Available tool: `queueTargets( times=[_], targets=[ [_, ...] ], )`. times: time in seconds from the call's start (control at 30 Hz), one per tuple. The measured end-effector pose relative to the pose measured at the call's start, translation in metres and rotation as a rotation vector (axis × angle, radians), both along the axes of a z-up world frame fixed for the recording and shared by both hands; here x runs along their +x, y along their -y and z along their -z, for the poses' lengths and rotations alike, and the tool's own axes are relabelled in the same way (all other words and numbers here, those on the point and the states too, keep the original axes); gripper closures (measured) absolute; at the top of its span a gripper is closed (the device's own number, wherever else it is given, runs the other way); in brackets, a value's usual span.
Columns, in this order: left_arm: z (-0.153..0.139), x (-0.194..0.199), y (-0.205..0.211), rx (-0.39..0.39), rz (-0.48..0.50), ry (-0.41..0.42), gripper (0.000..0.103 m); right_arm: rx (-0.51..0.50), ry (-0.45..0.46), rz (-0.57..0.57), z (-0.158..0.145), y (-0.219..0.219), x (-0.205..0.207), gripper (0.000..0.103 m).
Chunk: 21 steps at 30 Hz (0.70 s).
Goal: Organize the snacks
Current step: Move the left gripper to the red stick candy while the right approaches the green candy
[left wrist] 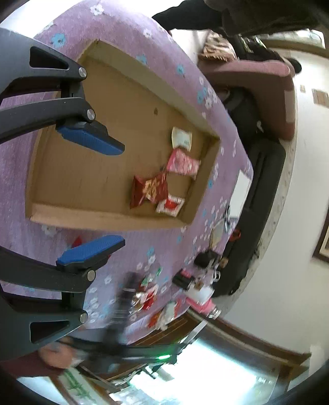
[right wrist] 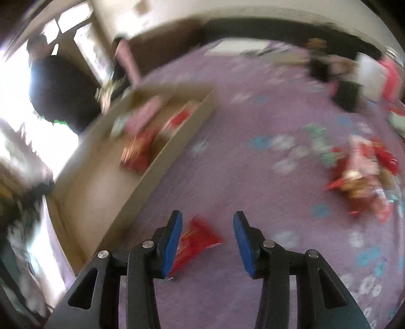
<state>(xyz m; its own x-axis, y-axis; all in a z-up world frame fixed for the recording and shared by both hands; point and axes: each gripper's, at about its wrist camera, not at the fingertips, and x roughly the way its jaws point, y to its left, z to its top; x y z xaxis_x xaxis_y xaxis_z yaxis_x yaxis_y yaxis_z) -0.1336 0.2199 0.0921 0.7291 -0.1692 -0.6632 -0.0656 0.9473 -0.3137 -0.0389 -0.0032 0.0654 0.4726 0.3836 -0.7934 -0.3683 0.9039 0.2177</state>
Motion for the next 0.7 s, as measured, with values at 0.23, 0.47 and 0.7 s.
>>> queueTargets(
  times=[0.23, 0.47, 0.7],
  targets=[
    [-0.003, -0.003, 0.023, 0.034, 0.096, 0.016, 0.038, -0.018, 0.043, 0.184, -0.006, 0.032, 0.075, 0.045],
    [-0.003, -0.007, 0.030, 0.067, 0.109, 0.012, 0.038, -0.221, -0.031, 0.238, 0.035, 0.015, 0.107, 0.045],
    [0.001, -0.003, 0.030, 0.023, 0.096, -0.016, 0.038, -0.145, -0.093, 0.176, 0.032, 0.022, 0.087, 0.081]
  ],
)
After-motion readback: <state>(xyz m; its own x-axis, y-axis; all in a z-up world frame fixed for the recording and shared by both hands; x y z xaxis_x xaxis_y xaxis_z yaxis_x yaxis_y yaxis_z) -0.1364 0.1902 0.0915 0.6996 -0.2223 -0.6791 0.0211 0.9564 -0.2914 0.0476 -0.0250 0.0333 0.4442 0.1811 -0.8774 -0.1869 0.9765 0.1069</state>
